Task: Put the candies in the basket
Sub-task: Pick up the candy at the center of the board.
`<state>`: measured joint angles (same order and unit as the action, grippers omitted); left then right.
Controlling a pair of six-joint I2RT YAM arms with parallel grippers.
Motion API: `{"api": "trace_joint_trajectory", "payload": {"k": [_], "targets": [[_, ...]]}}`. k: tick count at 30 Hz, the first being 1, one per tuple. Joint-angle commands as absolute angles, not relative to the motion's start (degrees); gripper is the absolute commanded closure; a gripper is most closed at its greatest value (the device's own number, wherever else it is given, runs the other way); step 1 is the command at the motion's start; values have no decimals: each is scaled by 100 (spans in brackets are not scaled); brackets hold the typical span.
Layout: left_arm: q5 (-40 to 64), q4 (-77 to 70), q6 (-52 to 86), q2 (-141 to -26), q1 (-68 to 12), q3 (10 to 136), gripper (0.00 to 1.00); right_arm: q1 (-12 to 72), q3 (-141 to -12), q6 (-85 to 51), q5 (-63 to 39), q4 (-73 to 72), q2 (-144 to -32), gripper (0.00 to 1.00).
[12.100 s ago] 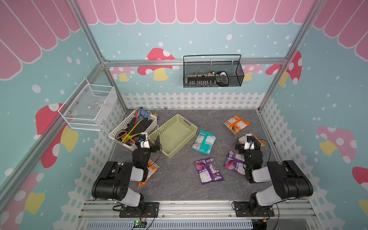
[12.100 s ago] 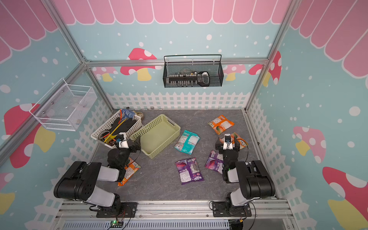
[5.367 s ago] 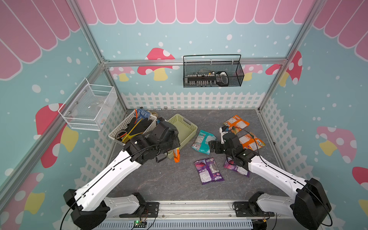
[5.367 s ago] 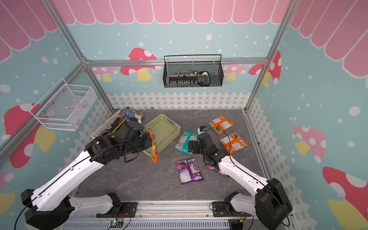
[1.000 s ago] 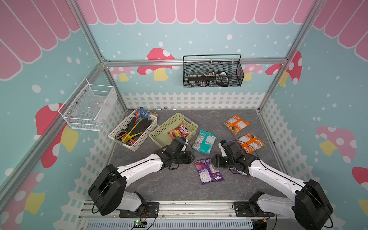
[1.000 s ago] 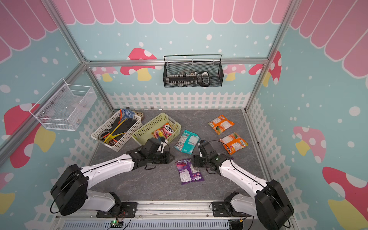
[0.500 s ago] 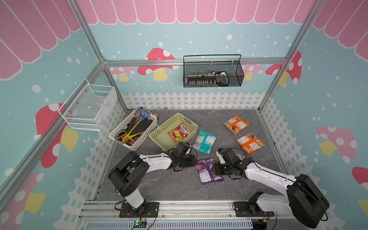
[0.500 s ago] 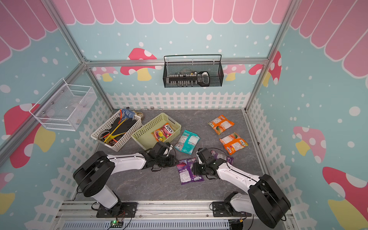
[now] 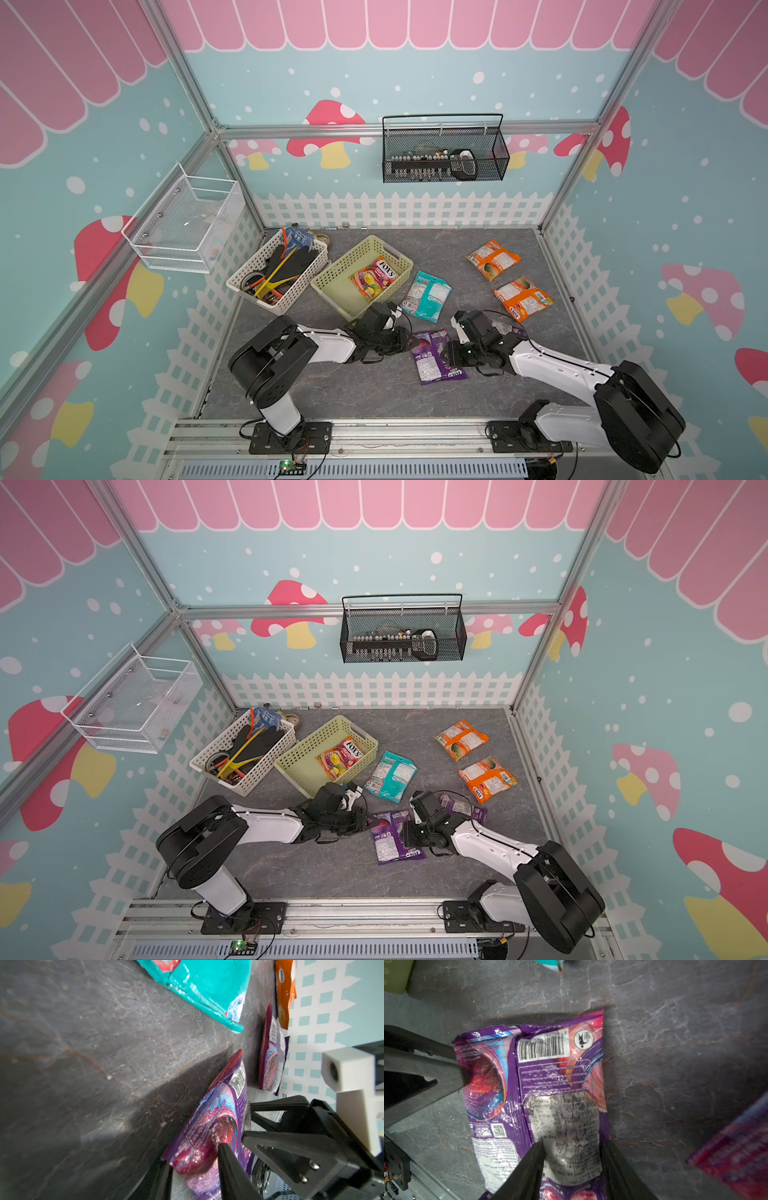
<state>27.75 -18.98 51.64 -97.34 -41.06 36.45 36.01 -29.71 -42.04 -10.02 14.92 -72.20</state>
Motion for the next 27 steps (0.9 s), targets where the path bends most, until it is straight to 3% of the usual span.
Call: {"api": "trace_joint_trajectory", "payload": {"k": [1,4,9,14,27], "targets": [[3167,-2775,5549,-9846,-4140,3568,63,3656,-2853,-4173,-1007,1447,-7338,49],[3348,-3144,5685,-9982,-4140,3555,65,3656,-2817,-4153,-1052,1380,-7373,49],[3240,-3059,5663,-9921,-4146,3560,87,3665,-2777,-4157,-1060,1310,-7333,49],[3119,-2652,5483,-9714,-4131,3666,100,3666,-2881,-4124,-811,1310,-7076,42],[2783,-394,4452,-8382,-3717,4728,100,3656,-3853,-3642,878,1671,-5877,10]]}}
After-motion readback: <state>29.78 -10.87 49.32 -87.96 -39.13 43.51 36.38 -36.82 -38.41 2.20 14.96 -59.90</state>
